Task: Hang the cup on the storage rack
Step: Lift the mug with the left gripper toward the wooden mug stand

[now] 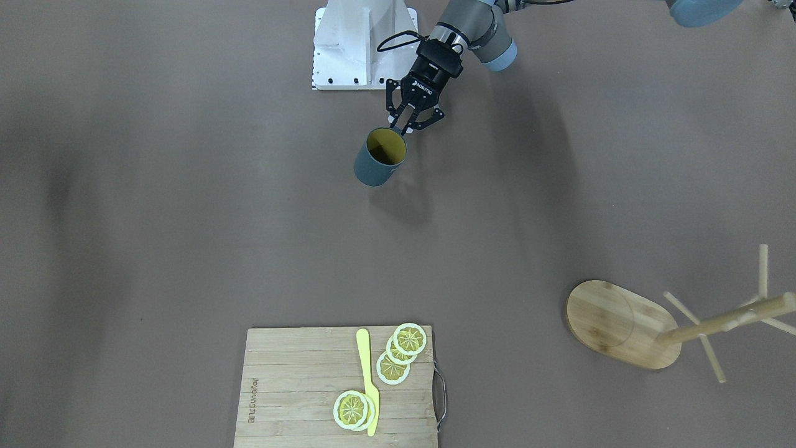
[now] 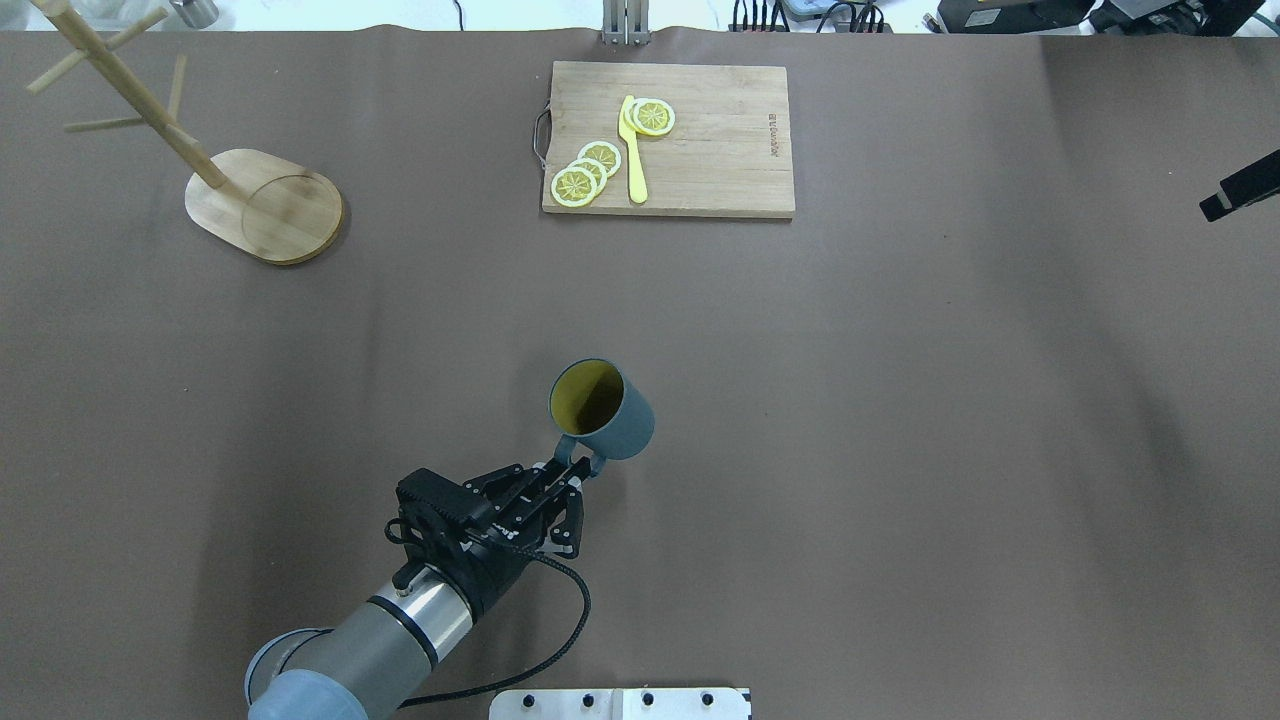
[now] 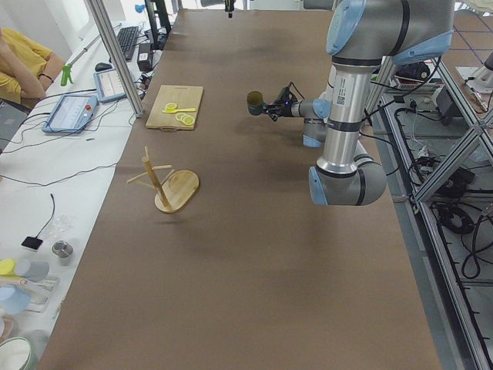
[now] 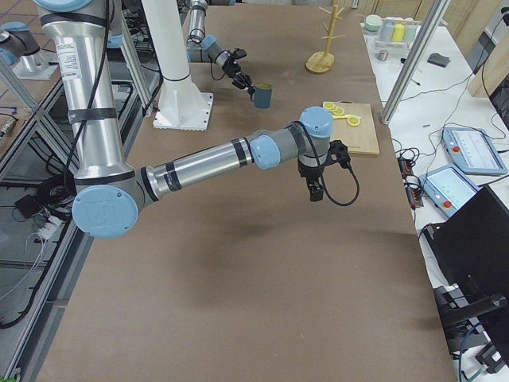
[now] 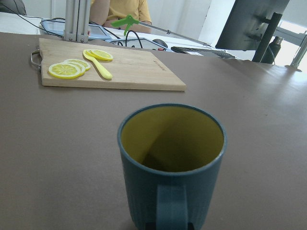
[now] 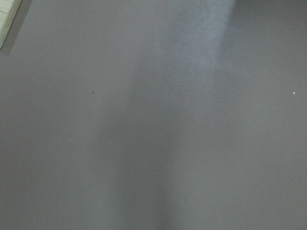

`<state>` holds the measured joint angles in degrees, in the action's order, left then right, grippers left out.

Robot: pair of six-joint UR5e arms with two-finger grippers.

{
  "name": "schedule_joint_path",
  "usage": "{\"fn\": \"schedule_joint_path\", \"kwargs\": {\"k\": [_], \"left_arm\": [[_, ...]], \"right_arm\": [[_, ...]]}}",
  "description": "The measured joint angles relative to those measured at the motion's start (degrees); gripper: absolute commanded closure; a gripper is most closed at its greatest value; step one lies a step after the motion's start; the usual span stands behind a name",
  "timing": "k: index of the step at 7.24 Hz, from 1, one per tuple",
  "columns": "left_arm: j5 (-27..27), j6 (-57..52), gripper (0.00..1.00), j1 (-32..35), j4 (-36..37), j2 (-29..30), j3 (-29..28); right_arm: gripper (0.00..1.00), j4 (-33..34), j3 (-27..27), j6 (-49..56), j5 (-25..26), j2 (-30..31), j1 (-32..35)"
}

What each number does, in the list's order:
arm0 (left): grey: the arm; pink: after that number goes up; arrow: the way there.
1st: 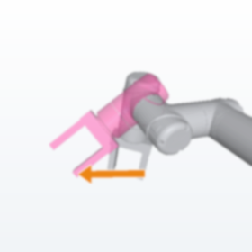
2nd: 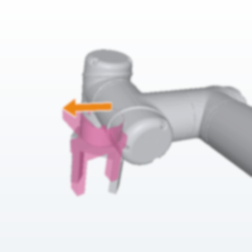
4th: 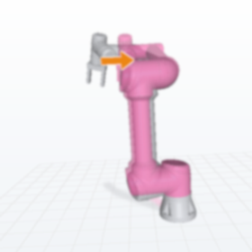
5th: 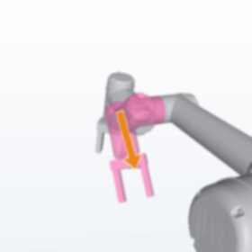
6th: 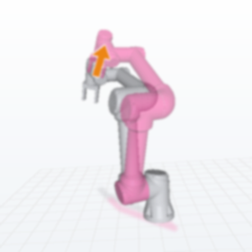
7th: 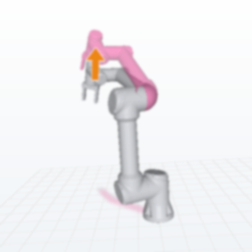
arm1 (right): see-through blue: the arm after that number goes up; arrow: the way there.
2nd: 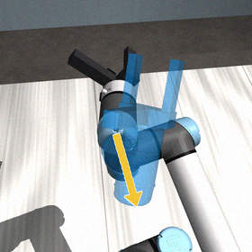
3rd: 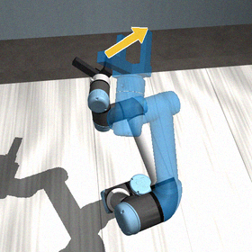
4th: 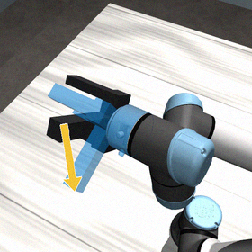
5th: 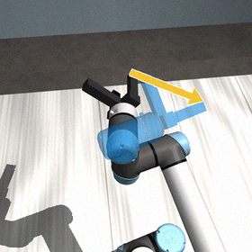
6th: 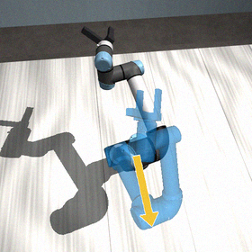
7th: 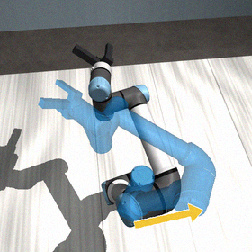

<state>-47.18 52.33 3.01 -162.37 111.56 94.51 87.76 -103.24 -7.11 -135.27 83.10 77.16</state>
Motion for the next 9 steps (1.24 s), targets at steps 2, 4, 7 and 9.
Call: {"fn": "schedule_joint_path", "kwargs": {"k": [2, 4, 7, 9], "left_arm": [[-1.2, 8.7, 1.00, 3.3, -7.2, -0.5, 0.8], [-4.1, 23.9, 1.00, 9.2, -9.6, -1.1, 0.9], [-22.3, 47.7, 1.00, 26.4, -9.9, -5.4, 0.8], [-33.6, 61.3, 1.00, 36.7, -10.0, -7.9, 0.2]], "right_arm": [[0.00, -0.2, 0.1, 1.1, 0.2, 0.7, 0.5], [0.00, -0.3, 0.1, 1.3, 0.3, 1.0, 0.6], [0.00, -0.3, 0.1, 1.4, 0.4, 1.4, 0.6], [0.00, -0.3, 0.1, 1.3, 0.4, 1.4, 0.6]]}}
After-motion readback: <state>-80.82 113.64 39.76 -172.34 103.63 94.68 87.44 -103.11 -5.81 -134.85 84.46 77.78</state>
